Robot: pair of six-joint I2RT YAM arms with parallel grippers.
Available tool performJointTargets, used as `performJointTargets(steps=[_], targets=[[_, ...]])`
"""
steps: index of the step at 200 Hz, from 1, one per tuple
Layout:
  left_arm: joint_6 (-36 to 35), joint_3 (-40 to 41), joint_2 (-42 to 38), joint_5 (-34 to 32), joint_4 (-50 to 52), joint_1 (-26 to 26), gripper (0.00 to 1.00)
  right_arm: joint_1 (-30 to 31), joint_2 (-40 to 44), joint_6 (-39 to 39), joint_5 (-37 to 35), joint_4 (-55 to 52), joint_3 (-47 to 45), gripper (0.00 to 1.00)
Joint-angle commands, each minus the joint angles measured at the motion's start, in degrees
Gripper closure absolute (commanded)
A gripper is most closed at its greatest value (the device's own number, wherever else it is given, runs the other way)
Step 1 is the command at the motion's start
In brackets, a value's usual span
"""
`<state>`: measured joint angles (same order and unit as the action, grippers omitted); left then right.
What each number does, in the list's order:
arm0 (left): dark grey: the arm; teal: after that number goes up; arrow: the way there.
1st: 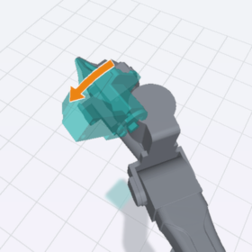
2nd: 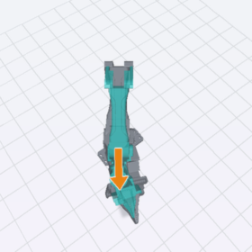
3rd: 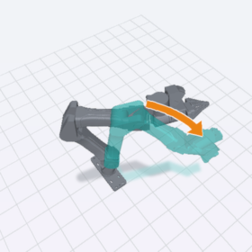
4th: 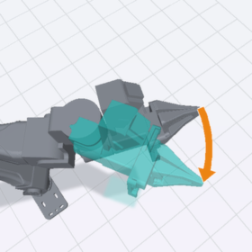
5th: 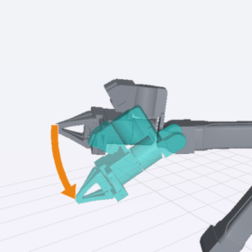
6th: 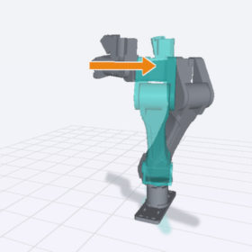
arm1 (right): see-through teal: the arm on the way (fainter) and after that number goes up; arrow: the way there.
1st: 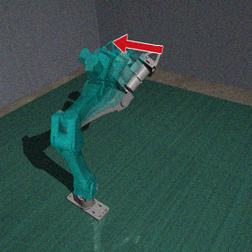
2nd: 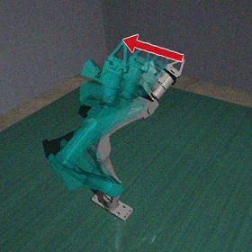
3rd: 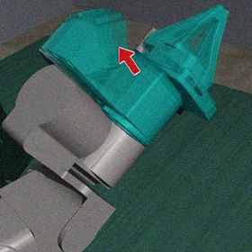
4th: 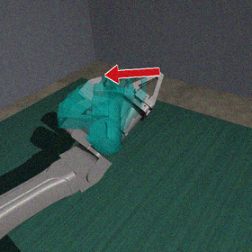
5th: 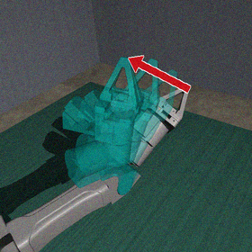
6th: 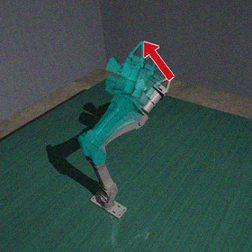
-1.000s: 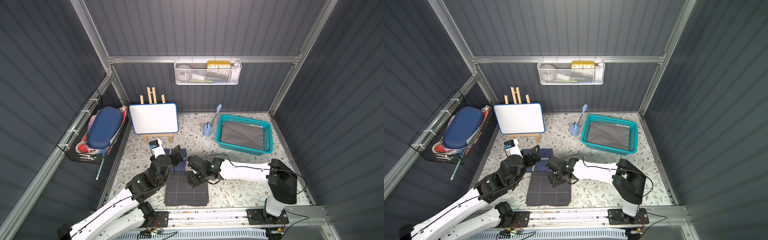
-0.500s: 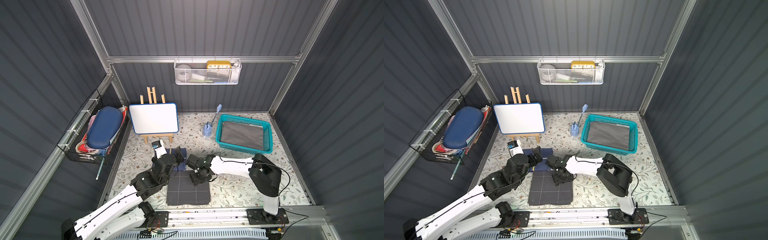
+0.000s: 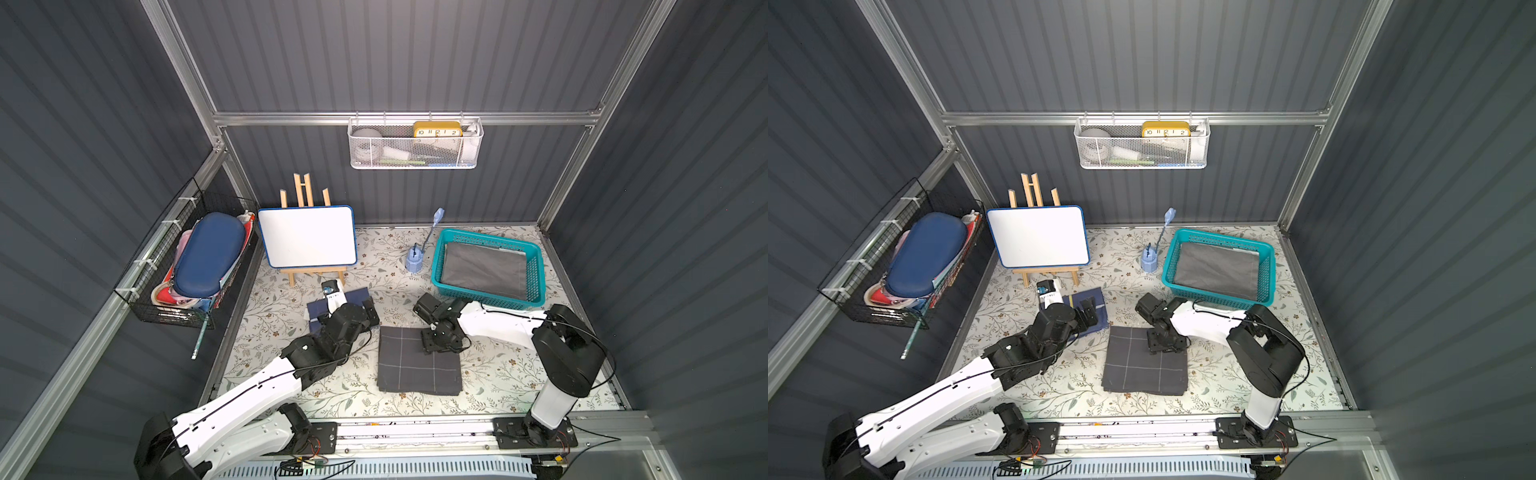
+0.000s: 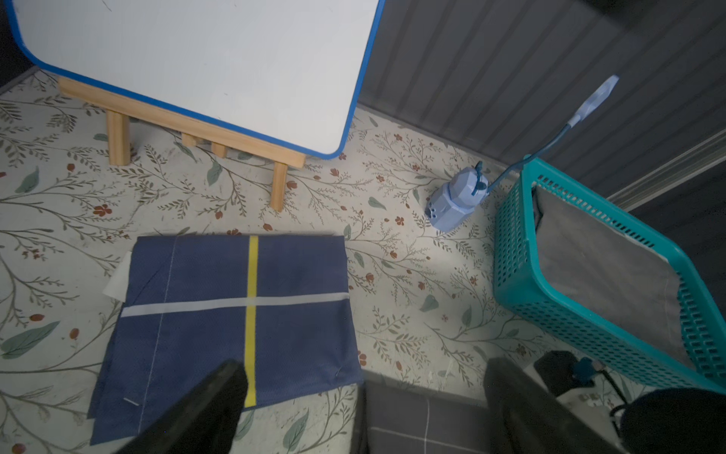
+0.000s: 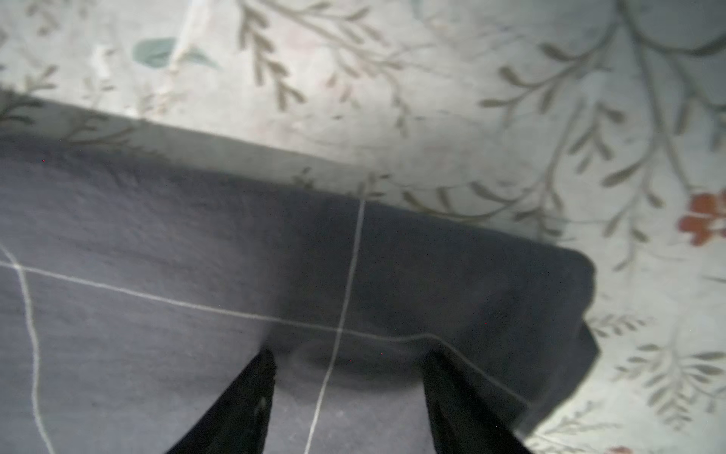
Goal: Put the folded pillowcase in the basket
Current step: Move the pillowcase to the center of the board, then pick up the pillowcase from the center of the board.
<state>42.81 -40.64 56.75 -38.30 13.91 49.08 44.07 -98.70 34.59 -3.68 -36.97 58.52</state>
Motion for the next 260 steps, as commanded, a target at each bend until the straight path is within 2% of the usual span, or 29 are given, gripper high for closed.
performJointTargets(steps=[1,56,78,96,137,188,209,260], targets=[[0.2,-0.6,4.3,5.2,-1.0,-0.2,0.01,-3.2,0.9,-1.4,-4.2,-3.3,-3.4,0.35],[-0.2,-3.0,16.8,17.4,0.3,-0.4,0.00,-8.0,6.0,-2.8,-5.1,-3.2,-5.3,0.35],[0.5,-2.4,18.2,18.9,0.8,-0.2,0.00,-6.9,9.9,-2.4,0.8,0.3,-6.5,0.35],[-0.4,-1.6,18.4,21.6,-1.1,-0.3,0.00,-4.6,11.6,-1.4,2.9,2.4,-7.3,0.35],[-3.1,-1.6,22.6,27.8,-4.9,-0.3,0.00,-1.8,7.5,0.3,3.8,2.6,-7.1,0.35],[-5.3,-3.5,28.7,33.3,-8.4,-0.2,0.03,-3.5,4.8,2.0,-0.5,0.9,-9.1,0.35],[-7.1,-4.4,30.9,37.0,-10.7,-0.2,0.06,-5.9,5.9,2.1,-0.6,1.4,-10.9,0.35],[-10.1,-7.7,36.3,42.0,-11.8,-0.1,0.15,-5.9,12.9,1.6,-3.1,-1.0,-10.4,0.35]])
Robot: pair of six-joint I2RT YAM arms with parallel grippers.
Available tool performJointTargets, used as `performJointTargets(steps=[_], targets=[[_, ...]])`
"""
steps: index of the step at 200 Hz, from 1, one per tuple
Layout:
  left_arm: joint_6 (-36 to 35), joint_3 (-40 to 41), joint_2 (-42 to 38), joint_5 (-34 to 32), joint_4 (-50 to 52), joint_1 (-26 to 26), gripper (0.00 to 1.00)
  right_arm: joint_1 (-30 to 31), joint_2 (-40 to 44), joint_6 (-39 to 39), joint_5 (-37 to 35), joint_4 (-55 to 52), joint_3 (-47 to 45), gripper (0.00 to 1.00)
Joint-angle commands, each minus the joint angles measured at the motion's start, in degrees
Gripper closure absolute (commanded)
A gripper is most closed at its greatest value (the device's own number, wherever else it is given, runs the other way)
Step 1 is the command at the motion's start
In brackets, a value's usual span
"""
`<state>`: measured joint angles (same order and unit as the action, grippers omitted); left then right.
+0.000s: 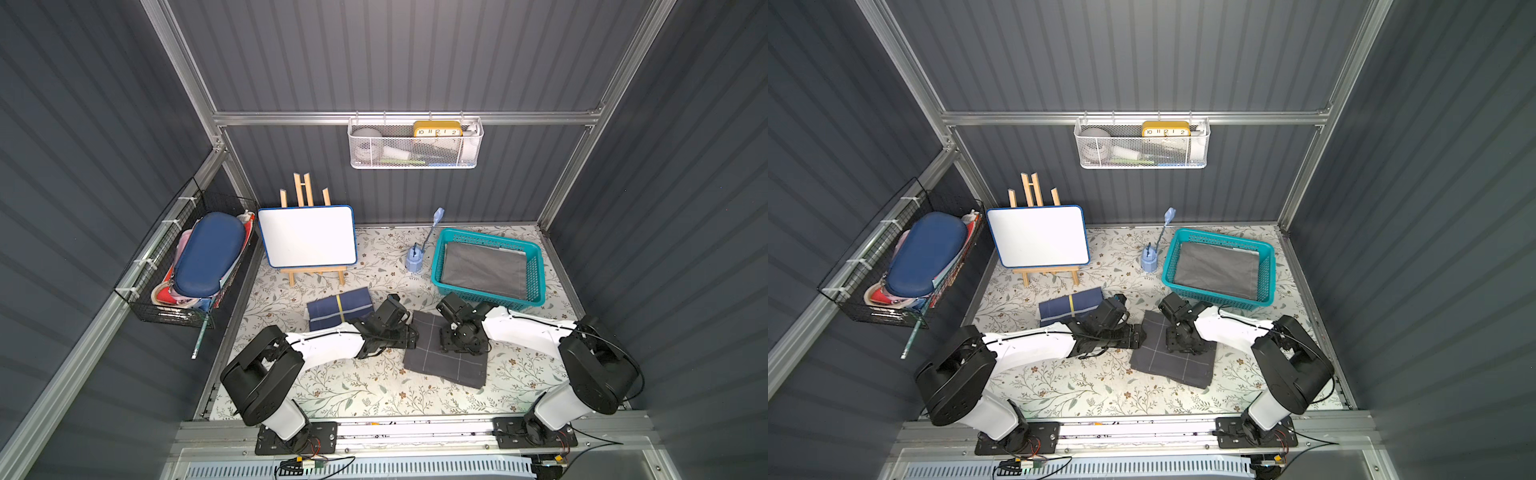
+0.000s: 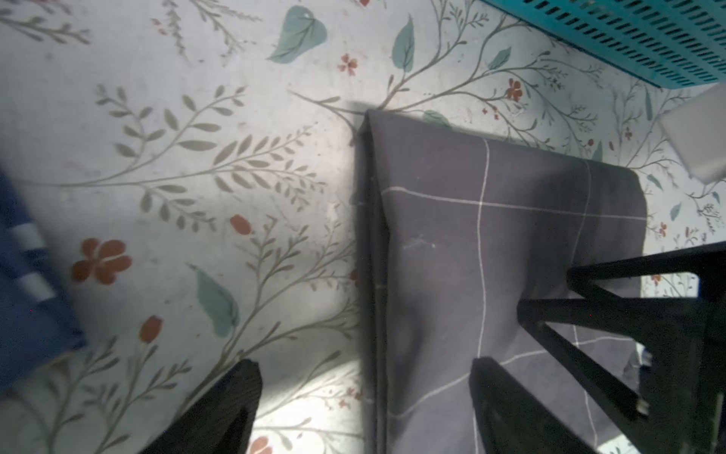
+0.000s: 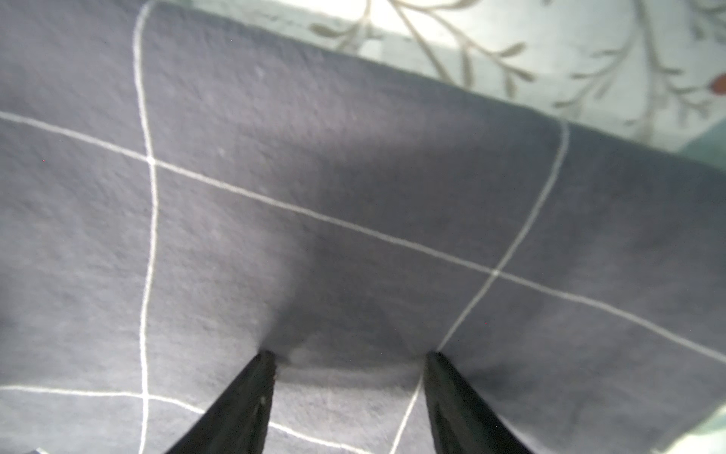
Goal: Put the folded pillowcase in the basket
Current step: Pick up the pillowcase from the center of the board.
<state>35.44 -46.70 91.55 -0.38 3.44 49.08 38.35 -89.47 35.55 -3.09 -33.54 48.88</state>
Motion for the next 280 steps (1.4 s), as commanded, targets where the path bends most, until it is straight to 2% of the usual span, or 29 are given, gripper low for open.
performJointTargets(steps=[1,68,111,174,211,253,280], targets=[[-2.8,-1.7,1.5,4.1,-1.3,-0.1,0.15,-0.2,3.9,0.7,-3.9,-4.5,-0.7,0.35],[-4.0,-4.3,5.7,6.0,-1.8,0.2,0.23,-2.8,17.9,5.3,-12.6,-9.7,-5.7,0.33],[-5.0,-6.6,8.2,5.7,-0.4,0.8,0.27,-7.4,23.6,6.8,-10.1,-7.1,-11.6,0.31],[-5.4,-8.5,10.7,5.9,0.7,1.8,0.33,-11.4,21.7,7.0,-0.6,-2.3,-15.4,0.31],[-5.4,-8.8,11.2,5.6,1.1,2.4,0.38,-11.6,17.9,7.5,1.6,-0.1,-16.4,0.35],[-5.4,-9.0,11.9,5.4,0.7,3.0,0.47,-11.7,15.0,8.3,4.2,3.3,-17.5,0.37],[-5.4,-9.6,12.6,5.4,0.6,3.6,0.55,-11.6,13.8,8.3,5.0,3.9,-17.1,0.46]])
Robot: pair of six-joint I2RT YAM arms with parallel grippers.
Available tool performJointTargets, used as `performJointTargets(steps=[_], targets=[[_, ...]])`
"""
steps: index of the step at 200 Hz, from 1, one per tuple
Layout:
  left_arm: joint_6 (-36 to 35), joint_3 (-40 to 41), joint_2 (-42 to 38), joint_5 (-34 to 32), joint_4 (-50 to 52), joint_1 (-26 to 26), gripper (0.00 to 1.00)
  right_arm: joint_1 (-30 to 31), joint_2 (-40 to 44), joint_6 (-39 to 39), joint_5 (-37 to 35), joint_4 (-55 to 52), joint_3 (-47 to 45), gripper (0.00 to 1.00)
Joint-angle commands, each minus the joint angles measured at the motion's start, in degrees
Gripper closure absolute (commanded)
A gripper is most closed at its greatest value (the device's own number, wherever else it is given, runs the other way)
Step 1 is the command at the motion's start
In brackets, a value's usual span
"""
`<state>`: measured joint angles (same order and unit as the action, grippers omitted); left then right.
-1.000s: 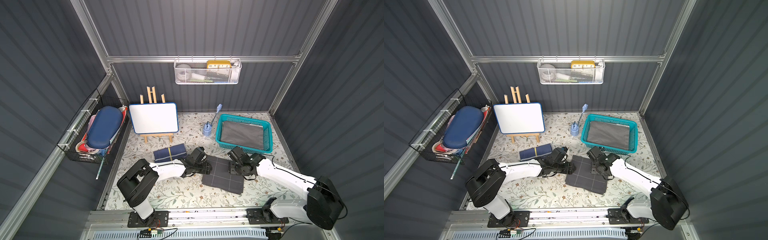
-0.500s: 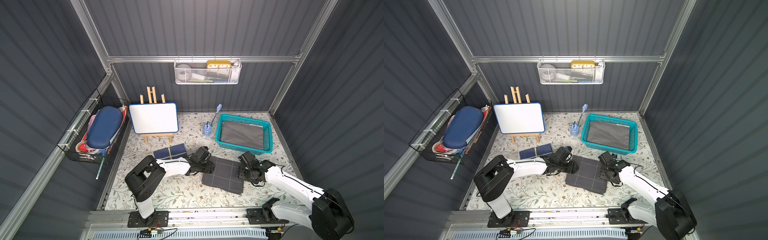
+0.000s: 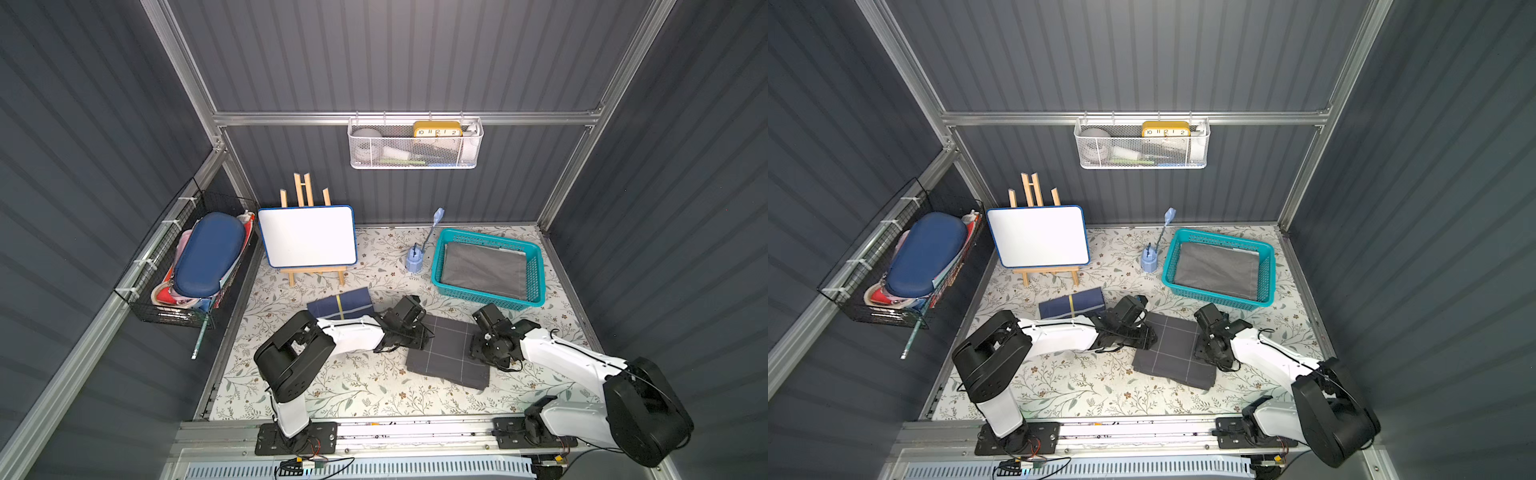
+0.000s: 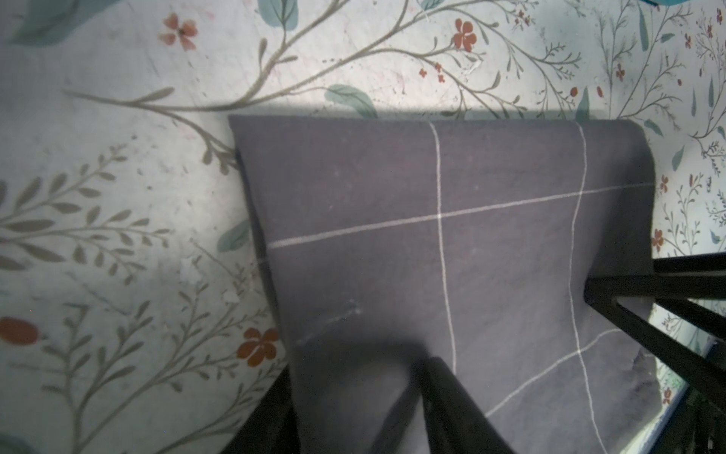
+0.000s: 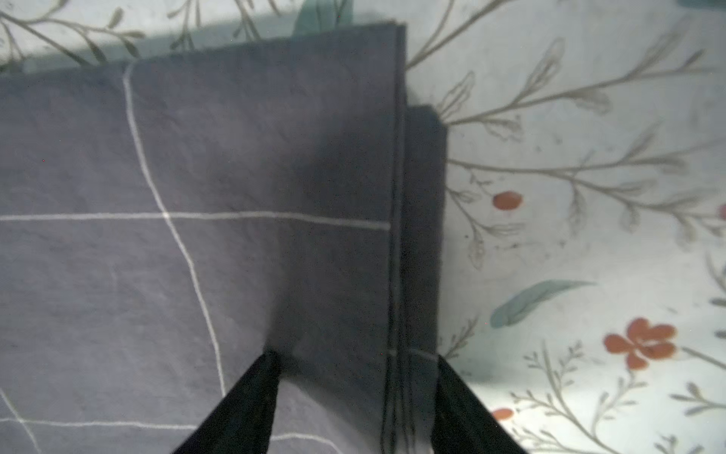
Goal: Put the folded pillowcase in the basket
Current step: Pick up the pillowcase from the center of the board.
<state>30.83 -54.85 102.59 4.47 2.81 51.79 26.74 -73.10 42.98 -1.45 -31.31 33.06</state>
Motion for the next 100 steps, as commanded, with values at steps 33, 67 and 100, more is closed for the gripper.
performJointTargets(steps=[33,67,100], targets=[[-0.4,-1.7,1.5,0.2,1.1,1.3,0.66,0.0,-0.3,1.0,3.1,1.4,-1.3,0.63],[0.2,-1.5,0.3,0.8,-0.1,1.4,0.83,0.0,3.2,0.7,2.1,-0.3,-0.9,0.78],[0.6,0.2,-3.5,0.9,-3.1,1.4,0.89,0.0,7.2,-1.4,-0.6,-2.8,0.5,0.89]])
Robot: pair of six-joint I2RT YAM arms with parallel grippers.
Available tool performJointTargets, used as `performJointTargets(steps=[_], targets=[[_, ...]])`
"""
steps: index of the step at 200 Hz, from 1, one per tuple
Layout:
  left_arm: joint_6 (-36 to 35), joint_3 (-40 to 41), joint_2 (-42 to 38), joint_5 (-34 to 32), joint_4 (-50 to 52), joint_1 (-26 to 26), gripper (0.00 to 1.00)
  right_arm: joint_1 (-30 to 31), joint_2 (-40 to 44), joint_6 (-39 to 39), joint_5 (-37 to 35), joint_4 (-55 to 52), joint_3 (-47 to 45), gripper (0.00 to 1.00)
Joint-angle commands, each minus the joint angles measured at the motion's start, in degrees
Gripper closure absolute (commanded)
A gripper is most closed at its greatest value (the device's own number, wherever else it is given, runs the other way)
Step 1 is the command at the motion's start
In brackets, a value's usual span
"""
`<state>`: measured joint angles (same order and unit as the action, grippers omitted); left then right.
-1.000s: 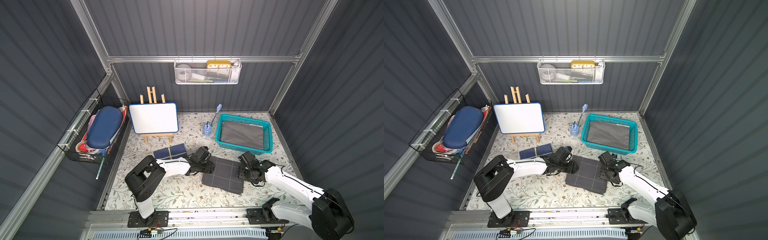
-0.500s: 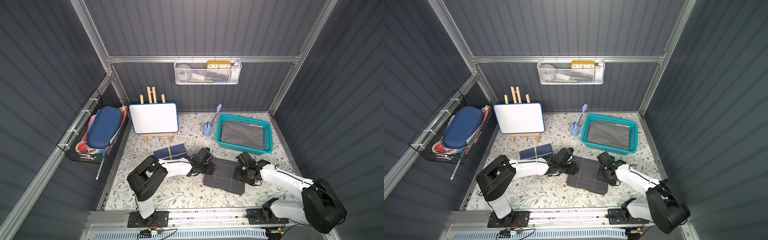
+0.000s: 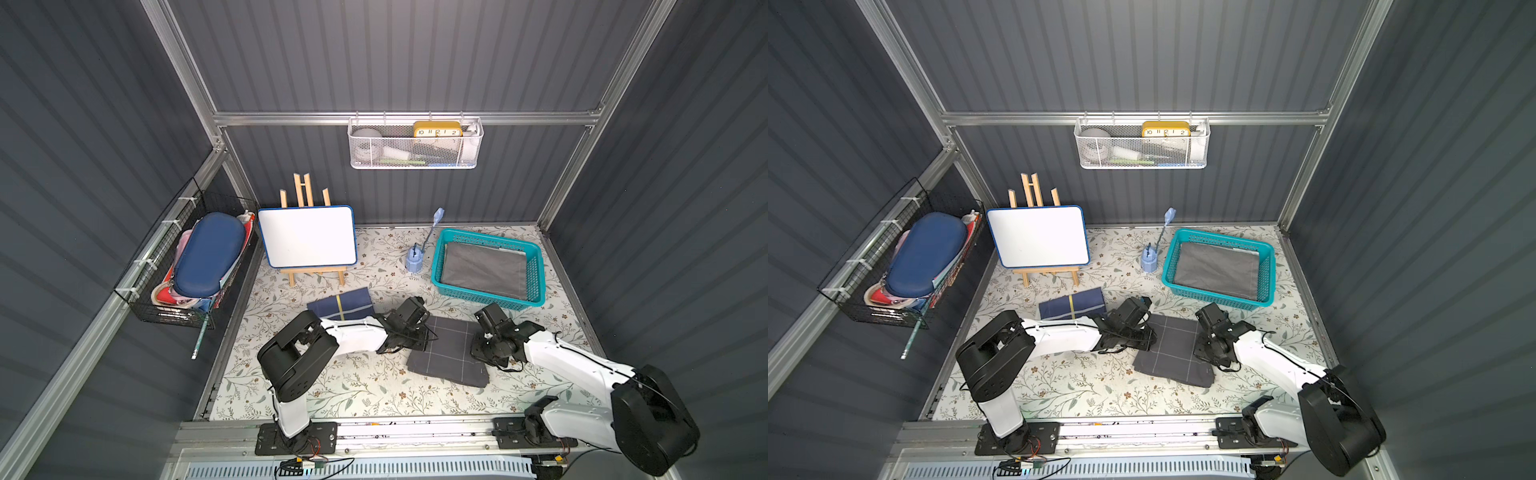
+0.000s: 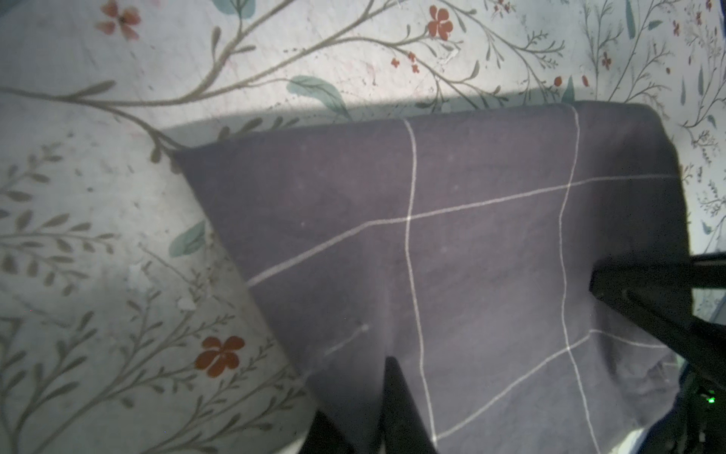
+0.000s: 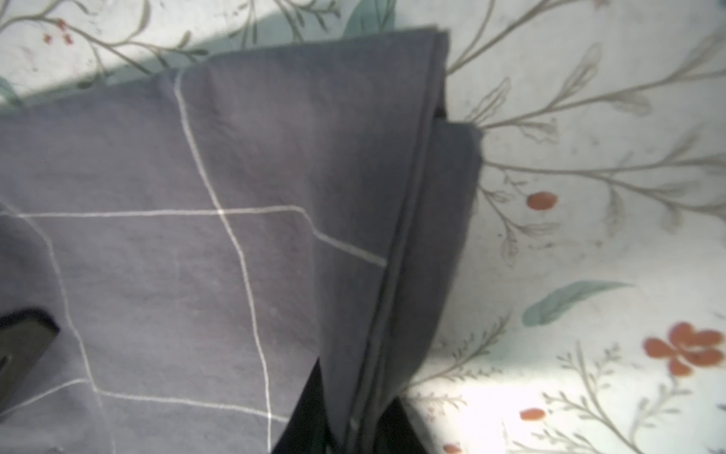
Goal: Put the folded pillowcase in the basket
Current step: Pick up the pillowcase from the center of the board.
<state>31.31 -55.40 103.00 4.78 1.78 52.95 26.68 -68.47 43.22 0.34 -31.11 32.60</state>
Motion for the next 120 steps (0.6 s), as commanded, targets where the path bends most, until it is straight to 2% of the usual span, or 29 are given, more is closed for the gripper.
performJointTargets(steps=[1,24,51,80,120], targets=[[0.2,0.8,-4.0,0.5,-2.1,0.2,0.89,0.0,2.7,-1.8,-2.6,-3.0,0.9,0.89],[-0.3,1.2,-6.7,-0.4,-2.5,0.2,0.94,0.0,4.9,-3.4,-3.7,-4.7,2.3,0.93],[-1.2,2.4,-11.8,-2.5,-3.1,0.2,0.95,0.0,8.4,-4.7,-4.2,-6.7,4.6,0.96],[-3.6,2.5,-17.2,-3.0,-3.7,0.2,0.98,0.0,13.0,-6.2,-4.2,-9.3,9.0,0.96],[-7.0,-1.9,-21.5,-6.1,-2.4,0.2,1.00,0.0,18.0,-9.3,-8.0,-11.2,15.7,0.96]])
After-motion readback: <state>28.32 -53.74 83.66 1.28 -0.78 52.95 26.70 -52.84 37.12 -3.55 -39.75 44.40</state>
